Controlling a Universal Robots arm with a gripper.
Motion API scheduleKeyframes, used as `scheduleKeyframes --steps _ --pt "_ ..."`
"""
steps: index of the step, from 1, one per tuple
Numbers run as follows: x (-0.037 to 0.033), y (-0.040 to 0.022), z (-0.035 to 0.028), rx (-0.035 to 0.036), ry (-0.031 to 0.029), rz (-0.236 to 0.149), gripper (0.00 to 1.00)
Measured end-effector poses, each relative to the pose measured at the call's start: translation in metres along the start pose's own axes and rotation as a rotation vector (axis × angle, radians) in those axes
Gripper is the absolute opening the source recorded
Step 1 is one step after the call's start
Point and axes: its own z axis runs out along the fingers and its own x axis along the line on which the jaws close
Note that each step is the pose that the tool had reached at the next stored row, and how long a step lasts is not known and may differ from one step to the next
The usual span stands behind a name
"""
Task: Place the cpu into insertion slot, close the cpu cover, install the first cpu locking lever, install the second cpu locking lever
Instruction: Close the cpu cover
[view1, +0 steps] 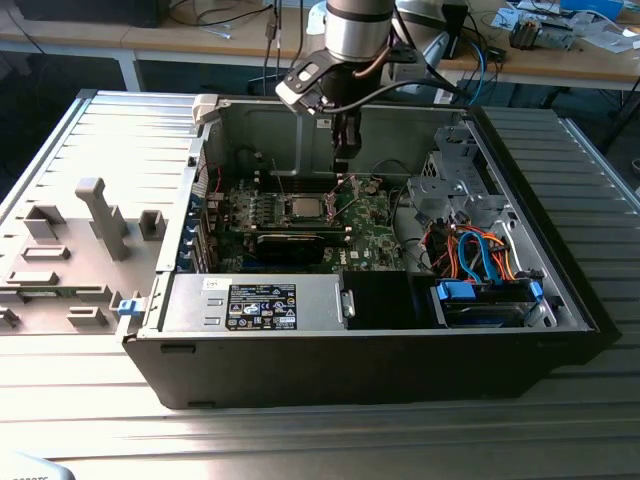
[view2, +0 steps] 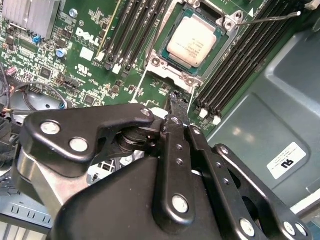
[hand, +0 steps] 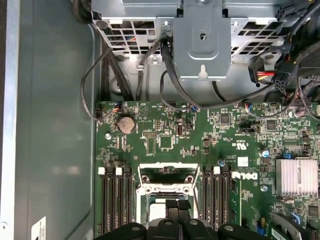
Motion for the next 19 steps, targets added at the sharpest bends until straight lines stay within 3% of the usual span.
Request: scheduleKeyframes --steps 3,19 --pt "0.0000 0.0049 0.0006 0.0001 0.0000 0.000 0.11" --pt "0.0000 0.0145 0.0040 0.0001 0.0000 0.000 0.11"
